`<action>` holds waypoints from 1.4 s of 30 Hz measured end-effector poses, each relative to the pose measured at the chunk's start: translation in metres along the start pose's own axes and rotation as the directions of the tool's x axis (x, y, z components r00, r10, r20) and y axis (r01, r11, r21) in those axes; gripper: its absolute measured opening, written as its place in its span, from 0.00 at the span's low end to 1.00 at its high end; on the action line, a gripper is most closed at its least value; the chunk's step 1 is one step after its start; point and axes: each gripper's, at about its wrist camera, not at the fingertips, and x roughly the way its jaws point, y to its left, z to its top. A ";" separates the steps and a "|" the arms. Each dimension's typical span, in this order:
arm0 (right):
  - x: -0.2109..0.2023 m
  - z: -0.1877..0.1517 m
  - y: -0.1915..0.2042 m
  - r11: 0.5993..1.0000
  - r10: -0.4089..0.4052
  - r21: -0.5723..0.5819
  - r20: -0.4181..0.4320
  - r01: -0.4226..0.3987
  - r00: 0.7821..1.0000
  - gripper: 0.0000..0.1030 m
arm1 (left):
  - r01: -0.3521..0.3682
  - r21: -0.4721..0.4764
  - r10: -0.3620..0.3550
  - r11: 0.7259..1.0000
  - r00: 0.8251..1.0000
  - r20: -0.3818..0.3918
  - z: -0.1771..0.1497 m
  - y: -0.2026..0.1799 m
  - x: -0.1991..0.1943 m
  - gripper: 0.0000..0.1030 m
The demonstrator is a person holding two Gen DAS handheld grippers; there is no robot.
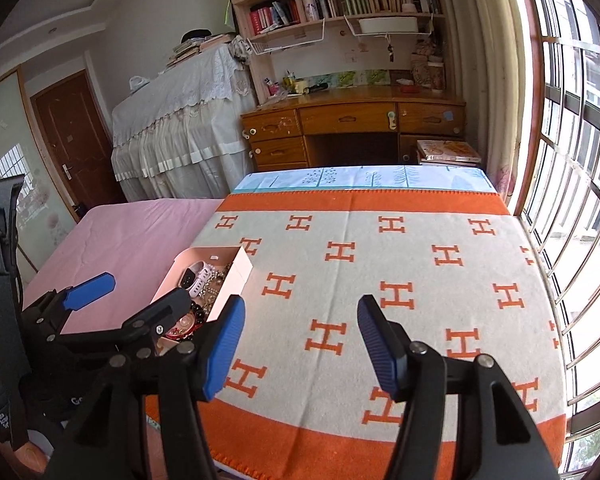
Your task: Organize jewelry
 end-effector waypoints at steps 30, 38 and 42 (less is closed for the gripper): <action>0.008 0.000 -0.017 0.999 -0.026 0.024 0.015 0.025 1.000 0.58 | -0.055 -0.005 0.055 0.998 0.996 -0.071 0.007 -0.015 0.018 0.99; 0.008 0.000 -0.017 0.999 -0.024 0.024 0.016 0.023 1.000 0.58 | -0.049 0.000 0.049 0.999 0.996 -0.070 0.007 -0.017 0.017 0.99; 0.009 0.000 -0.018 0.999 -0.024 0.024 0.015 0.023 1.000 0.58 | -0.047 -0.002 0.047 0.999 0.996 -0.074 0.007 -0.017 0.017 0.99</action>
